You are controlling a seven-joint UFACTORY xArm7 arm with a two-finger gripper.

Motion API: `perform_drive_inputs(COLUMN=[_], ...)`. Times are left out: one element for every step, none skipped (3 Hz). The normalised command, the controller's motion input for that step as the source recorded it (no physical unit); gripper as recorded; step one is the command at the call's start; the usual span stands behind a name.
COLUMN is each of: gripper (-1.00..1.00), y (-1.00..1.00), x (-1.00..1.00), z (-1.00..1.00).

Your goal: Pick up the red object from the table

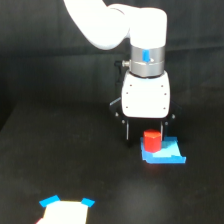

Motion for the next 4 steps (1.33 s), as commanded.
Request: perform_drive_inputs(gripper=[-1.00, -0.20, -1.00, -1.00], y=[-0.01, -0.07, 0.08, 0.17], x=[0.06, -0.07, -1.00, -0.66], z=[-0.32, -0.16, 0.76, 0.73])
